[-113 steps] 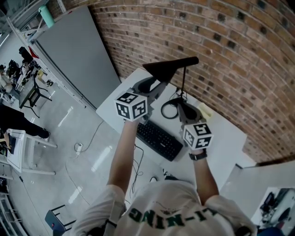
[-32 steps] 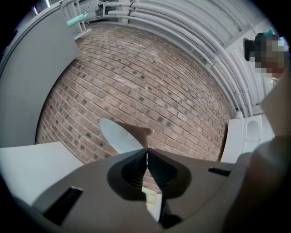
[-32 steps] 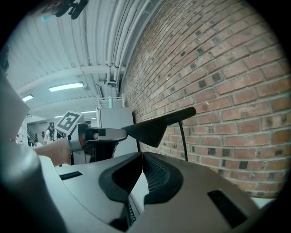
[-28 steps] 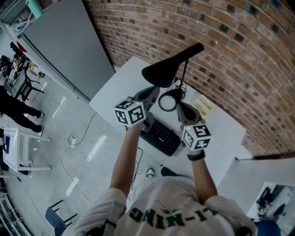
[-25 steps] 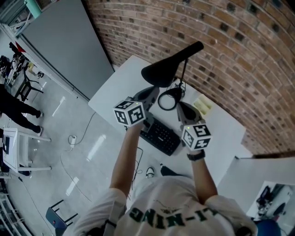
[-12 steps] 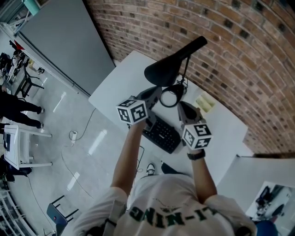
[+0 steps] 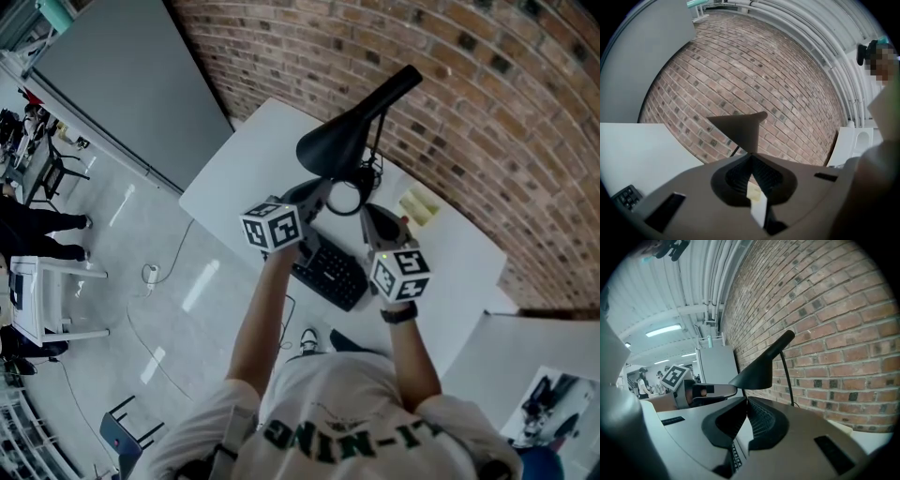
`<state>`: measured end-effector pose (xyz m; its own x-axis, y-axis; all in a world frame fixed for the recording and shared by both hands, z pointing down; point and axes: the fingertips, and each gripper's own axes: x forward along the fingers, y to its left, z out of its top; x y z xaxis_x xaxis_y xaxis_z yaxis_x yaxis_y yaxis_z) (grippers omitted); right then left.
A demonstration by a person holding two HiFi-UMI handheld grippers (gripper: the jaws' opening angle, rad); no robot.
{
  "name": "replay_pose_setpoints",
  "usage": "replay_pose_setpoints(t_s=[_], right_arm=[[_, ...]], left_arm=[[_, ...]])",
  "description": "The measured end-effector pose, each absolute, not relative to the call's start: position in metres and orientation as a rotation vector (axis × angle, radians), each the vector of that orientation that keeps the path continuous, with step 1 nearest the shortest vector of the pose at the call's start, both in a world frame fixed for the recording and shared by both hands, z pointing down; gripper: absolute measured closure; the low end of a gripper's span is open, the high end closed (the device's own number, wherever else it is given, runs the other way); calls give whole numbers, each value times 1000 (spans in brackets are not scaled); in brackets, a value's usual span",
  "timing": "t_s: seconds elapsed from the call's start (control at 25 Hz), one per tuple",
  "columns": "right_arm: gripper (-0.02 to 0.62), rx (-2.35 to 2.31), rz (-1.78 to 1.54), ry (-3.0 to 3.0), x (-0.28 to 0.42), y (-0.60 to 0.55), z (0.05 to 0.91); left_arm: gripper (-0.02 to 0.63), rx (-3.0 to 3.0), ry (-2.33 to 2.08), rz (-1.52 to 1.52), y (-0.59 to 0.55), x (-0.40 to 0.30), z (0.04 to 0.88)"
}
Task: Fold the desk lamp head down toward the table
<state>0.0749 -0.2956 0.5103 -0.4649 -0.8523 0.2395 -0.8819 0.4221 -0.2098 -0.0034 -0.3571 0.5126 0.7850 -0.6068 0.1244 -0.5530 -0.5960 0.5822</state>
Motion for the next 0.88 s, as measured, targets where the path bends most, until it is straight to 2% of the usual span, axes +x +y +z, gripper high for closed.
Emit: replay_pose_setpoints(t_s=[0.88], right_arm=[[591,1594,523,-2514,91,-304,529]], left_arm=[[607,2244,-789,-161,-372,26,558]])
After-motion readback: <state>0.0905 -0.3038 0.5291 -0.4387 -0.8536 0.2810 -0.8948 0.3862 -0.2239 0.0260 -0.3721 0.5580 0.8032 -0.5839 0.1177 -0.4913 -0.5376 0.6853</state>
